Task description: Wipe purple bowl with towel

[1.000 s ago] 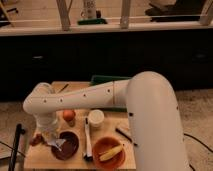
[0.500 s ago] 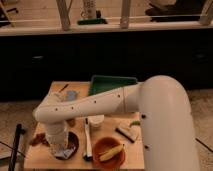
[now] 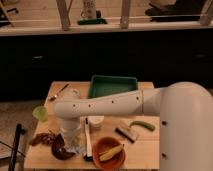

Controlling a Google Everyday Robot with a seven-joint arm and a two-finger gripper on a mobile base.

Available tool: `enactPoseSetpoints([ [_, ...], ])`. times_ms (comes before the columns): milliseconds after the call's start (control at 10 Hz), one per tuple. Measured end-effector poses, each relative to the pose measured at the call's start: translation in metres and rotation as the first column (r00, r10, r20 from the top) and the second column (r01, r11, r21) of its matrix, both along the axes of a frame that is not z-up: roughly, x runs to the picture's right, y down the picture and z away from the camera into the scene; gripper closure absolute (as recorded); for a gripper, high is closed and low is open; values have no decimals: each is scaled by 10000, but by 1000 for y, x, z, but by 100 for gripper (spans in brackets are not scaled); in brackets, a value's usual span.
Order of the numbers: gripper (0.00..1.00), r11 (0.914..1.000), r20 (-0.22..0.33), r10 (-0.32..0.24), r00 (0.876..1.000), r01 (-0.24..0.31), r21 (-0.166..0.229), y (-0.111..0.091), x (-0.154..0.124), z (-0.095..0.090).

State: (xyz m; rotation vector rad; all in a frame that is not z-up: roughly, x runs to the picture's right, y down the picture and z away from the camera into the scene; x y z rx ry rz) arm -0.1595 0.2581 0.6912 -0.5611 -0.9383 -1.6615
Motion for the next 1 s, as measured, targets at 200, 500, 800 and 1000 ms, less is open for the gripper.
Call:
enactPoseSetpoints([
  [200,100,9997,-46,98,9999,-97,203,-19,-9,3],
  [500,100,9995,-121,169,9998,-166,279,-22,-9,3],
  [800,100,9995,-98,147,9998,-145,280,-22,-10,3],
  [1000,100,9995,-99,152,9998,-150,280,-22,-10,3],
])
